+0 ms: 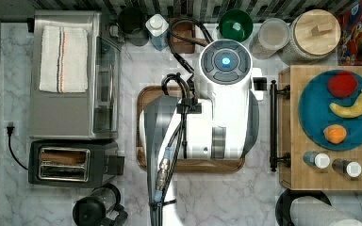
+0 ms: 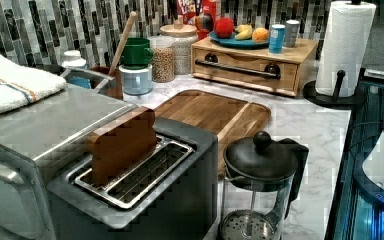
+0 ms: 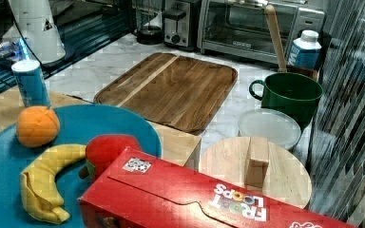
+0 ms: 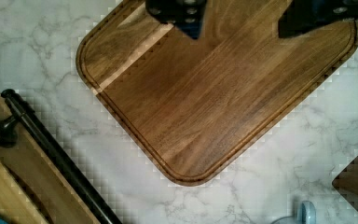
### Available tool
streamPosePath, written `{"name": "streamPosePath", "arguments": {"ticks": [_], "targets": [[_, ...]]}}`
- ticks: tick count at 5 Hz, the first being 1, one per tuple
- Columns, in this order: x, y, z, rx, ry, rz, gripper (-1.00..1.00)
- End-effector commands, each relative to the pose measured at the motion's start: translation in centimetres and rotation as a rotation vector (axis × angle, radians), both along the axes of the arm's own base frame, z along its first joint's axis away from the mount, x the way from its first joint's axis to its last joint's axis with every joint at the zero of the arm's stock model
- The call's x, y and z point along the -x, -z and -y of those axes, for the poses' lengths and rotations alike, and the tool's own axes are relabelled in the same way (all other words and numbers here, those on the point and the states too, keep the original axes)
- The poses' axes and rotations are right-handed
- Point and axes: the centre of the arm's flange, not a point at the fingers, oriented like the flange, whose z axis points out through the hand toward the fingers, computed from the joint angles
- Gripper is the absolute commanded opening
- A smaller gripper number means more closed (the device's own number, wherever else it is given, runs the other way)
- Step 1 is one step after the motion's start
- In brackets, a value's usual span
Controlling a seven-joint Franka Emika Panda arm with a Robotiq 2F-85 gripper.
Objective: Open the drawer.
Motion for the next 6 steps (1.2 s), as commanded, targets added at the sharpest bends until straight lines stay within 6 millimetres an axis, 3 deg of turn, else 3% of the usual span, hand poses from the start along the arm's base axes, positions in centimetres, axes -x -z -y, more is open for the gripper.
{"name": "streamPosePath", "arguments": {"ticks": [1,2,3,5,6], "targets": [[0.0,0.1,0.0,0.0,-0.001,-0.001,1.0],[1.0,0.9,0.8,0.005,-0.067,-0.002,1.0],[1.8,2.1,2.9,0.02,-0.203,-0.028,1.0],[4.3,5.1,9.1,0.04,-0.485,0.021,1.0],[4.7,6.0,11.0,0.05,-0.563,0.025,1.0]]}}
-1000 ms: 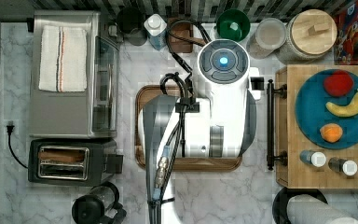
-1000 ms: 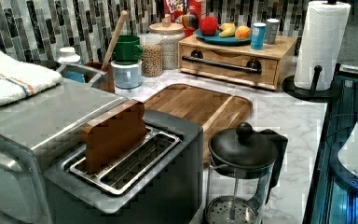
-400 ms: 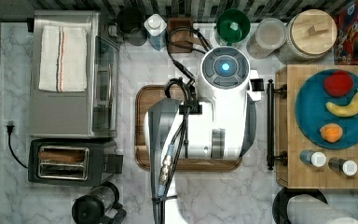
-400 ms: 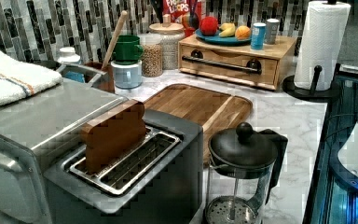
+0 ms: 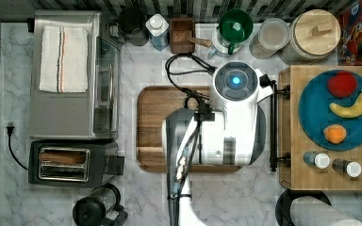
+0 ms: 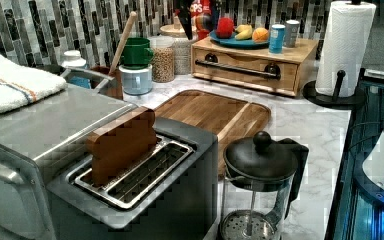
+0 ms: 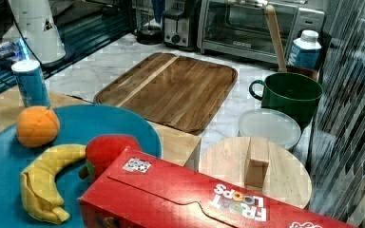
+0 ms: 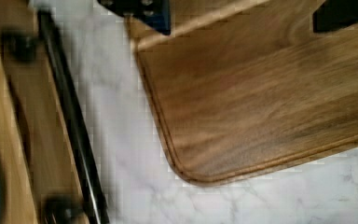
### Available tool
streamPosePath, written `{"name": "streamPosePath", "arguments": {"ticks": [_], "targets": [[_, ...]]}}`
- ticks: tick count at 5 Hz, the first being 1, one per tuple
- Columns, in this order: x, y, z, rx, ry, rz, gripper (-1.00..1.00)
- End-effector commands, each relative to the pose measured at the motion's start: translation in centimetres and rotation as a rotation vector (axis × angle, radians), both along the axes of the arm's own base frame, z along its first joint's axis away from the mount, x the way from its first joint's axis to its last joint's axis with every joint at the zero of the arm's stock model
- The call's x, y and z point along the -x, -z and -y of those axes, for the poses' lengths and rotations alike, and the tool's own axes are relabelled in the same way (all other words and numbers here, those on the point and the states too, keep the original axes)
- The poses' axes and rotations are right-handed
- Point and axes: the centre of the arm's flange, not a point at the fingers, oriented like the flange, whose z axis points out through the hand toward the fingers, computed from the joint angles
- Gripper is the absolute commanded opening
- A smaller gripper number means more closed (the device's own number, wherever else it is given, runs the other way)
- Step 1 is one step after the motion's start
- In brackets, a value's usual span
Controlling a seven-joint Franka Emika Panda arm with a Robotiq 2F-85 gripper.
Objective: Open the drawer.
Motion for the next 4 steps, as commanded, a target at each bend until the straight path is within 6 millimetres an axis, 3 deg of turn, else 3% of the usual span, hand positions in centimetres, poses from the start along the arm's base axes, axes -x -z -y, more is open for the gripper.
{"name": "streamPosePath", "arguments": {"ticks": [1,3,4], "targets": [[3.4,-0.5,8.3,0.014,-0.129,0.076,1.0],[3.3,0.7,10.9,0.052,-0.205,0.089,1.0],[3.3,2.2,11.8,0.072,-0.226,0.126,1.0]]}}
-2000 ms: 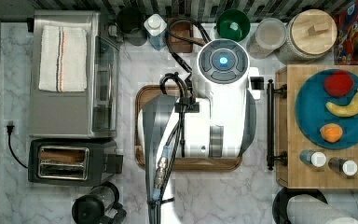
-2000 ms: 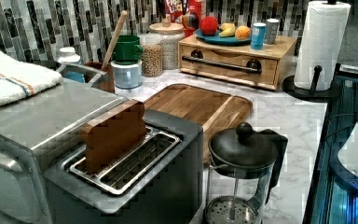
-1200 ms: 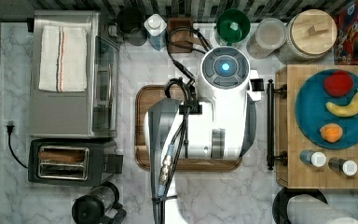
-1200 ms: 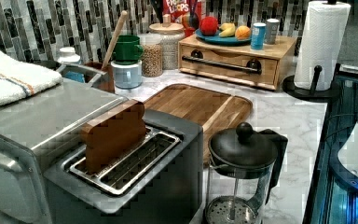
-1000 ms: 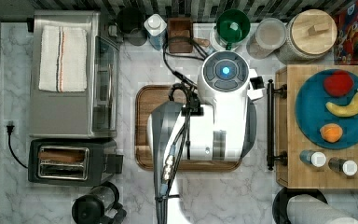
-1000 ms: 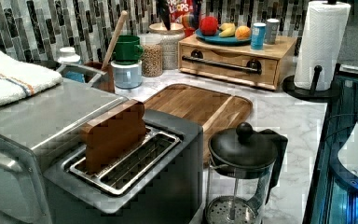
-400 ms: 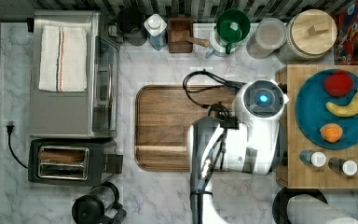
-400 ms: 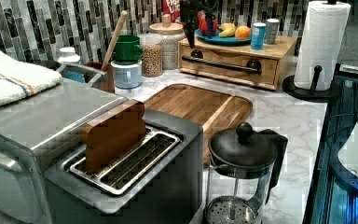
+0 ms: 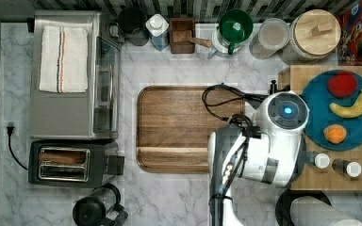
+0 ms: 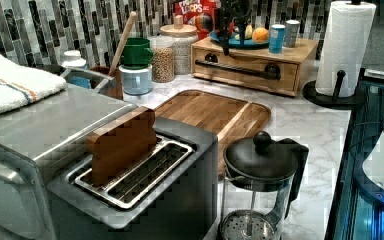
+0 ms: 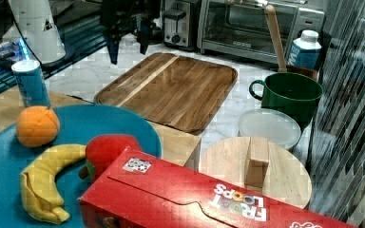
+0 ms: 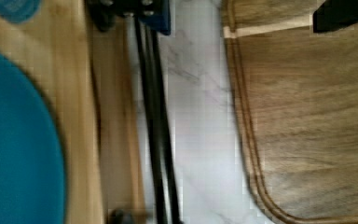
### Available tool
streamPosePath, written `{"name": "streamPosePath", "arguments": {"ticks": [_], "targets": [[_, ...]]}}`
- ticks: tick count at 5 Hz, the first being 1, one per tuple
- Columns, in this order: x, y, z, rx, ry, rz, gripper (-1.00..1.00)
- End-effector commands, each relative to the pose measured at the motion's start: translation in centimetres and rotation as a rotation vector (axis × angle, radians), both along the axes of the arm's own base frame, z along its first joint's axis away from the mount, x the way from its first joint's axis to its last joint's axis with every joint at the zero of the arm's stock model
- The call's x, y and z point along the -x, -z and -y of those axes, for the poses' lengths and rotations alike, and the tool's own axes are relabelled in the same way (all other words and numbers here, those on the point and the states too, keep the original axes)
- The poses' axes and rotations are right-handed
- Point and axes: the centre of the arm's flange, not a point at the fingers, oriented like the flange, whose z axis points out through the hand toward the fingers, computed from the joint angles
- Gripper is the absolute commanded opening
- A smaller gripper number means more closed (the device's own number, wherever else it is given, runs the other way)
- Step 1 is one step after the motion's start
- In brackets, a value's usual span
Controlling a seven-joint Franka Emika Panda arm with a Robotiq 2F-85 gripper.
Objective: Open the drawer.
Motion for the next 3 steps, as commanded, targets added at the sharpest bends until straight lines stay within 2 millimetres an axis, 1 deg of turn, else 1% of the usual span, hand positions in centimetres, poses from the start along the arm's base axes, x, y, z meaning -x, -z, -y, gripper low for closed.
{"name": "streamPosePath", "arguments": {"ticks": [1,2,3], "targets": [[-2.1,-1.1,1.6,0.058,-0.117,0.184,1.0],[-2.5,0.3,2.2,0.05,-0.114,0.173,1.0],[-2.6,2.2,2.9,0.04,-0.116,0.18,1.0]]}}
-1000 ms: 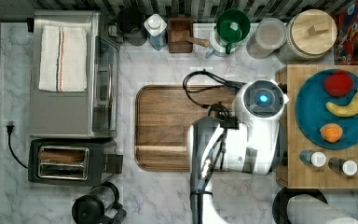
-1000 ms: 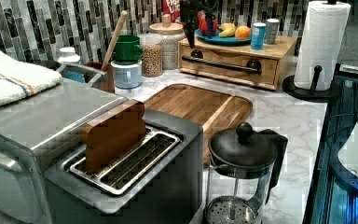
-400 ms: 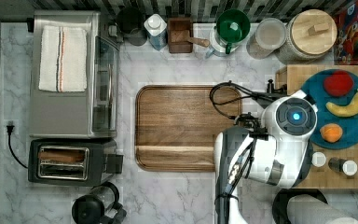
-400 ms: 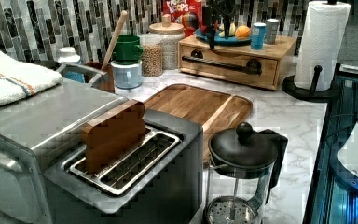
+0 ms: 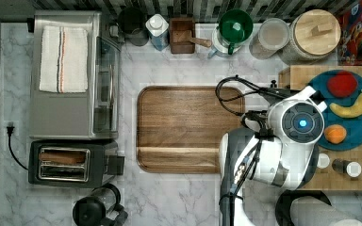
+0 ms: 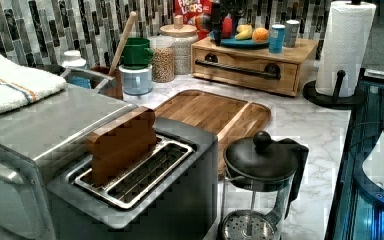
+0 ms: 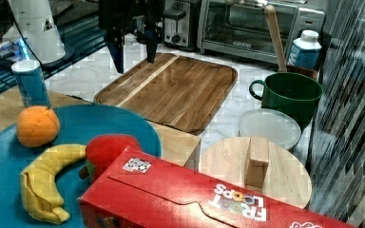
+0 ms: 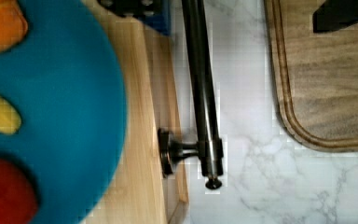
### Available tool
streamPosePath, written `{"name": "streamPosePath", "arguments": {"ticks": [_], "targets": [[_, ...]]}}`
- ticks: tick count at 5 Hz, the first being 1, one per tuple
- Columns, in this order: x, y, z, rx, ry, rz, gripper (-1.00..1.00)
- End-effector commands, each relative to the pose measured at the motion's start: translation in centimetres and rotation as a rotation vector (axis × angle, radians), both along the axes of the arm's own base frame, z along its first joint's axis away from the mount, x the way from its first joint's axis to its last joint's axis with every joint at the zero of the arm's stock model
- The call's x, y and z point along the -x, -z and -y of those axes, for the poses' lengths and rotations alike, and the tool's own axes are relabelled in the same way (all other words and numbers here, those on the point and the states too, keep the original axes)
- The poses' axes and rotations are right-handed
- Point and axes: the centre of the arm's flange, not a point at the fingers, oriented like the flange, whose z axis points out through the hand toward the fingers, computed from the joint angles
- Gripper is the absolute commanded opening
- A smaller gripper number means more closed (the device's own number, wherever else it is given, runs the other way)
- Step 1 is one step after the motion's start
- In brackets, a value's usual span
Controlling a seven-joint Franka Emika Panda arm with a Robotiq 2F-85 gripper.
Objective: Open the drawer.
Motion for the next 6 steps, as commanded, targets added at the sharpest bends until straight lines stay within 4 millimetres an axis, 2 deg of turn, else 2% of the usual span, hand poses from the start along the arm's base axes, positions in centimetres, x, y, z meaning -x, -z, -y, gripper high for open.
{"name": "streamPosePath", "arguments": {"ticks": [1,2,4,5,6], "targets": [[-1.4,5.0,1.3,-0.012,-0.049,-0.041,1.0],[-1.2,6.5,2.2,-0.002,-0.042,-0.029,1.0],[-1.1,9.6,2.0,-0.006,-0.007,-0.012,1.0],[-0.5,9.1,1.3,0.002,0.0,-0.024,1.0],[-1.1,8.7,-0.2,-0.016,-0.043,-0.039,1.0]]}}
